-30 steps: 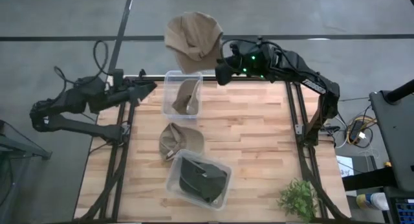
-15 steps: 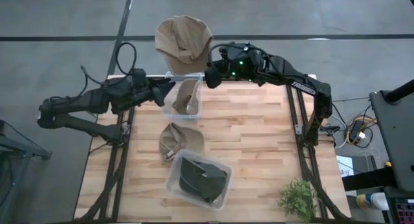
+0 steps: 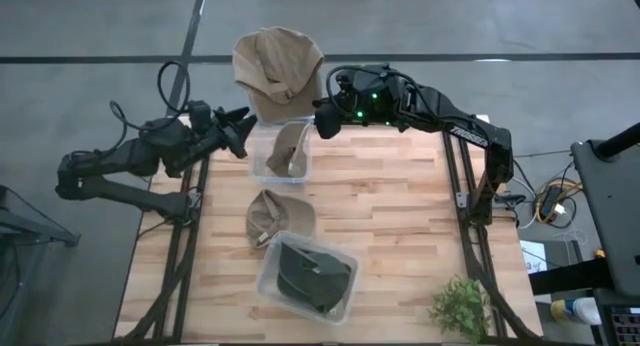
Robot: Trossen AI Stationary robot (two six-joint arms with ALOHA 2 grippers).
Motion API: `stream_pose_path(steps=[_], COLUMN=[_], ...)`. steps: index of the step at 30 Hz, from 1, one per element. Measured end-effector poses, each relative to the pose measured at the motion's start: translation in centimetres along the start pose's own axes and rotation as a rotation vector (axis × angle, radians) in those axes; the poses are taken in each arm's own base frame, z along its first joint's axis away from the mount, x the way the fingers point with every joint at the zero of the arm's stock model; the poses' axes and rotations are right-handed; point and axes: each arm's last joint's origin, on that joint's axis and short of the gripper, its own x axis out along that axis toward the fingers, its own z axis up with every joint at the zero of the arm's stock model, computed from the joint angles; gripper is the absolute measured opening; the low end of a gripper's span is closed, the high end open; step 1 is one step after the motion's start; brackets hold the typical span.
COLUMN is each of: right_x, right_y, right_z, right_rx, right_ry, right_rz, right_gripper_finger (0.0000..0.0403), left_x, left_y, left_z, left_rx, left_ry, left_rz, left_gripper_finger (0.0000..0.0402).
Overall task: Pick & Place hat
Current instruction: Put the bottom brown cap into the top transparent bin
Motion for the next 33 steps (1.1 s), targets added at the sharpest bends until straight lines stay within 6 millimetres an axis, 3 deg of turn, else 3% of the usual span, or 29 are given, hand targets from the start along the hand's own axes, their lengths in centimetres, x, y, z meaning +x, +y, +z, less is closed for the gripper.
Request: stream_pose_path(steps=[16,22,33], right_x=[-0.2,-0.5,0.7], right_y=[-0.6,-0.9,-0.1], right_z=[0.7,1.2,0.4], right_rx=[-0.036,-0.01,0.016], right_ry=[-0.062,-0.07,-0.018], right_rz=[-0.076,-0.046,0.038], right_gripper_finger=[0.0013,0.0012,0.0012], left_x=[-0.2,-0.2,0.1], left_y=[-0.1,-0.1,-0.6], left_z=[-0.3,-0.1,0.3], left_rx=[0.027,0.025,0.056], left_ry=[0.067,0.049,-0.014], left_rz=[-0.087,-0.087,-0.095], left_gripper_finger=[0.0208,0.0208,0.0208])
